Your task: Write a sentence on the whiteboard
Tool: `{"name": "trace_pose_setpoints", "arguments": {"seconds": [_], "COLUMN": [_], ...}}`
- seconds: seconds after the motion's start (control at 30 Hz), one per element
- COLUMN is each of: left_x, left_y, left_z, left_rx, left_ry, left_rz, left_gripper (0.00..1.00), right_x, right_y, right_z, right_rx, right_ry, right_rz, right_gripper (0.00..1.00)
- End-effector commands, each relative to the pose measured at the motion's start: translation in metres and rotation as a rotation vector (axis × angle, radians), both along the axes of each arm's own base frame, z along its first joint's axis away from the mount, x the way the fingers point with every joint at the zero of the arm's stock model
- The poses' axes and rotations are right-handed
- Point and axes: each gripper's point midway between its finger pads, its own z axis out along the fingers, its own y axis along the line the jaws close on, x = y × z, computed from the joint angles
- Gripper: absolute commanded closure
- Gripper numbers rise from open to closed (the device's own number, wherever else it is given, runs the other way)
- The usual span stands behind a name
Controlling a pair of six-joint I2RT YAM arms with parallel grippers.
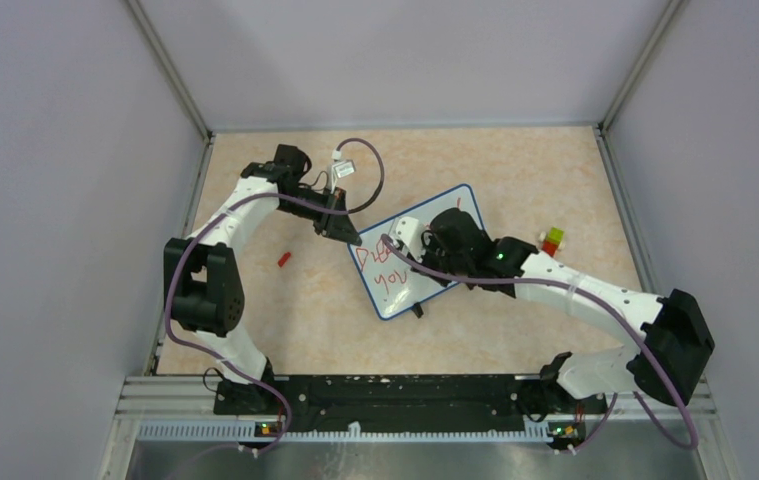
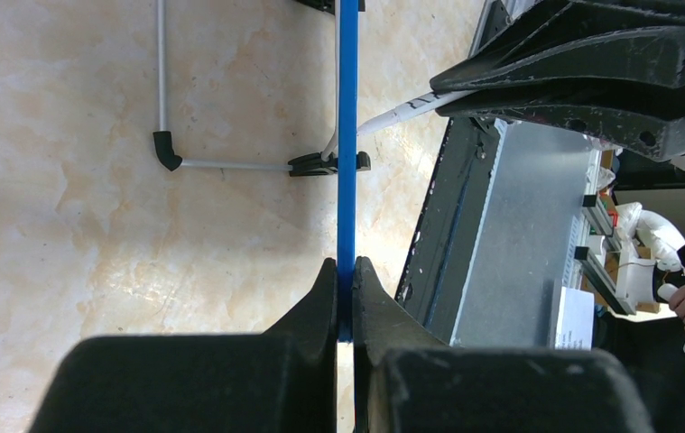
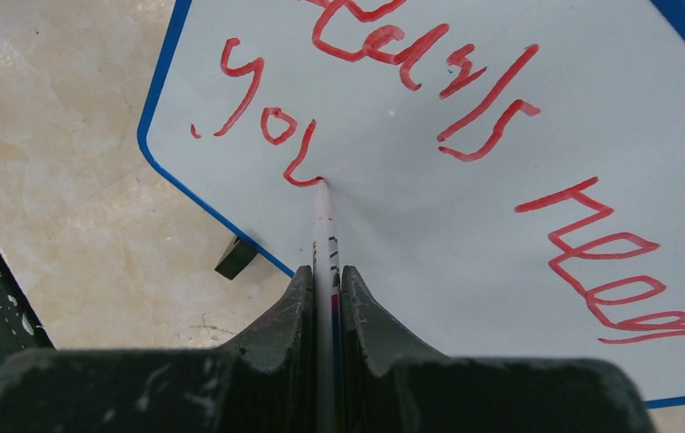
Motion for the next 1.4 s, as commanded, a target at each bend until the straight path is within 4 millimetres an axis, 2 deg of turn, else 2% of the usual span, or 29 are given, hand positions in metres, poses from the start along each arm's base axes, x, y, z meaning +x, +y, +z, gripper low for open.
{"name": "trace_pose_setpoints", "arguments": {"seconds": [0.0, 0.17, 0.37, 0.5, 0.67, 0.87, 0.97, 1.1, 1.37], "left_x": [0.000, 0.000, 0.000, 0.000, 0.000, 0.000, 0.000, 0.000, -0.001], "left_y": [0.003, 0.003, 0.003, 0.003, 0.003, 0.002, 0.003, 0.003, 0.003], "left_z": [0.002, 0.002, 0.003, 0.001, 0.001, 0.001, 0.002, 0.003, 0.002], "left_rx": [0.021, 0.020, 0.020, 0.020, 0.018, 0.018, 0.019, 0.019, 0.022], "left_ry": [-0.032, -0.030, -0.033, -0.031, -0.031, -0.029, -0.030, -0.033, -0.033], "left_rz": [0.011, 0.011, 0.010, 0.008, 0.007, 0.007, 0.008, 0.007, 0.008], "left_gripper": [1.00, 1.00, 1.00, 1.00, 1.00, 1.00, 1.00, 1.00, 1.00], "right_x": [0.024, 0.022, 0.006, 0.001, 0.002, 0.008, 0.013, 0.018, 0.023], "right_y": [0.006, 0.005, -0.004, -0.010, -0.011, -0.005, 0.000, 0.004, -0.004], "right_z": [0.037, 0.032, 0.001, -0.009, -0.001, 0.035, 0.044, 0.042, 0.019], "right_rx": [0.067, 0.058, 0.006, -0.019, -0.018, 0.044, 0.062, 0.063, 0.007], "right_ry": [-0.107, -0.097, -0.028, -0.016, -0.033, -0.081, -0.097, -0.104, -0.098], "right_rz": [-0.047, -0.048, -0.016, -0.011, -0.014, -0.017, -0.021, -0.024, -0.038], "right_gripper": [1.00, 1.00, 1.00, 1.00, 1.00, 1.00, 1.00, 1.00, 1.00]}}
